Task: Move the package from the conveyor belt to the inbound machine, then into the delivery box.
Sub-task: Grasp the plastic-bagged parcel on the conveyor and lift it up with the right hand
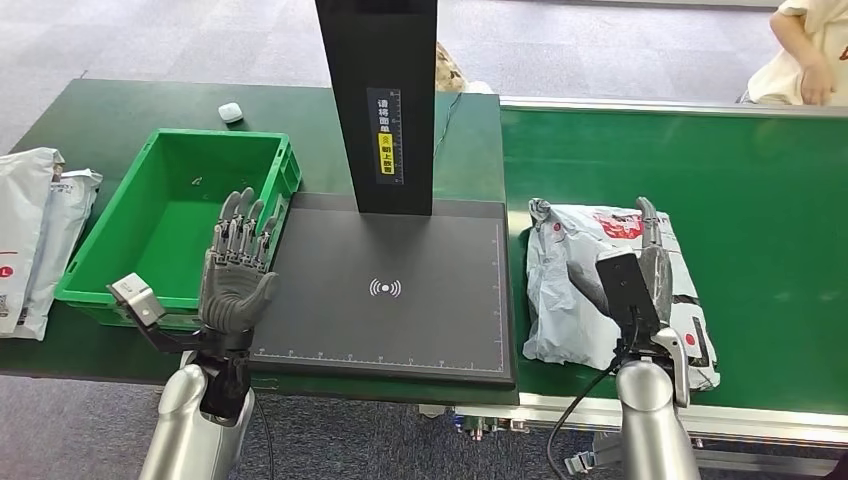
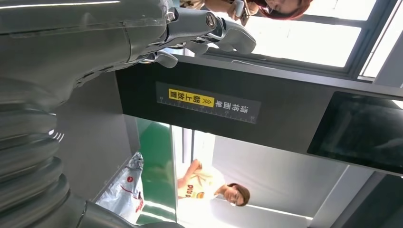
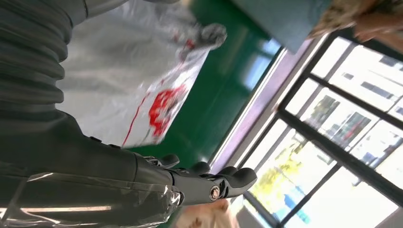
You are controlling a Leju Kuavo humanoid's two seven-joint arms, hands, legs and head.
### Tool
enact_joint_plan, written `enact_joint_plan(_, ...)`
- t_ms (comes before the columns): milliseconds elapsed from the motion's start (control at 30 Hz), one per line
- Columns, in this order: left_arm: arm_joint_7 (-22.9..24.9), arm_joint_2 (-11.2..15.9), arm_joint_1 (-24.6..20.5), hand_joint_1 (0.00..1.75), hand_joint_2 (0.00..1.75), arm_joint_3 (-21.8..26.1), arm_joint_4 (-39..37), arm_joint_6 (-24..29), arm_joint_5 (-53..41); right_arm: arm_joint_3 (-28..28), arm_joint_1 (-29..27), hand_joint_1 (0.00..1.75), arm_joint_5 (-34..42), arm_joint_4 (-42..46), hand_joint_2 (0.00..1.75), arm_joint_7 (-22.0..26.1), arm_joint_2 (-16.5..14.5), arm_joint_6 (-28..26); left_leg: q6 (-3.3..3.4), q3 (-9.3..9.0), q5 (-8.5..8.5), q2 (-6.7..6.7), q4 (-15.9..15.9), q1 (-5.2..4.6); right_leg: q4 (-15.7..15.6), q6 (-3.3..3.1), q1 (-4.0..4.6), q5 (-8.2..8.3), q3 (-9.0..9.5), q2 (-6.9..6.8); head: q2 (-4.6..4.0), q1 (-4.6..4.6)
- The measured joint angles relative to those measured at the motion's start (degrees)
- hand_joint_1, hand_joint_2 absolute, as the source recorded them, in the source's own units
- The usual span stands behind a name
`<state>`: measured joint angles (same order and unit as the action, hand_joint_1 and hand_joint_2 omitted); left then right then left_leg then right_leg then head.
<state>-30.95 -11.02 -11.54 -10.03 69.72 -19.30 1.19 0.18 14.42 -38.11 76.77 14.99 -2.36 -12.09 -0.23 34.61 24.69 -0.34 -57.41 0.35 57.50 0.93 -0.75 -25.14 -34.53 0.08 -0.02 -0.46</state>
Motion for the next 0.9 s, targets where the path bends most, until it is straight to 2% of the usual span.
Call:
enact_joint_plan(100,0.0,0.0,0.0,0.00,1.75,0.0,0.0,-0.1,0.1,-0.9,5.6,0.00,-9.4,-6.8,1.75,-4.2,3.8,-3.6,0.03,0.00,-0.02,0.00,0.0,0.00,0.0,0.05,-0.04,0.05,0.00,0.00,0.00,0.01)
enact_joint_plan(167,0.0,0.0,0.0,0.00,1.75,0.1,-0.1,-0.1,0.1,-1.4,9.6,0.00,-13.2,-12.7,1.75,-5.1,7.0,-5.0,0.08,0.01,-0.05,-0.02,0.0,0.00,0.0,0.11,-0.08,0.09,0.02,-0.02,0.00,0.02)
enact_joint_plan(300,0.0,0.2,0.2,0.00,1.75,0.1,-0.1,-0.1,0.5,-1.6,14.9,0.00,-14.2,-22.2,1.75,-3.9,11.8,-5.5,0.10,0.04,-0.06,-0.06,-0.1,0.00,0.0,0.15,-0.09,0.11,0.03,-0.06,0.00,0.01)
enact_joint_plan(467,0.0,0.3,0.4,0.00,1.75,0.2,-0.1,-0.1,0.6,-1.9,17.1,0.00,-13.2,-27.9,1.75,-3.2,14.7,-5.5,0.11,0.07,-0.03,-0.08,-0.1,-0.01,0.0,0.15,-0.07,0.09,0.01,-0.06,0.00,0.01)
enact_joint_plan(667,0.1,0.3,0.5,0.00,1.75,0.2,-0.1,-0.1,0.6,-2.0,17.7,0.00,-12.1,-30.6,1.75,-3.4,16.1,-5.3,0.11,0.06,-0.03,-0.07,-0.1,0.00,0.0,0.14,-0.03,0.08,0.00,-0.06,0.00,0.01)
enact_joint_plan(733,0.1,0.3,0.5,0.00,1.75,0.2,-0.1,-0.1,0.6,-2.2,17.8,0.00,-11.0,-31.0,1.75,-4.0,16.6,-3.9,0.11,0.06,-0.03,-0.07,-0.1,0.00,0.0,0.14,-0.03,0.08,0.00,-0.06,0.00,0.01)
enact_joint_plan(900,0.3,0.6,1.3,0.00,1.75,0.3,0.0,-0.1,0.6,-1.9,18.3,0.00,-11.2,-34.8,1.75,-11.1,18.6,7.5,0.13,0.07,-0.02,-0.09,-0.1,0.00,0.0,0.15,-0.08,0.08,0.01,-0.10,0.00,0.02)
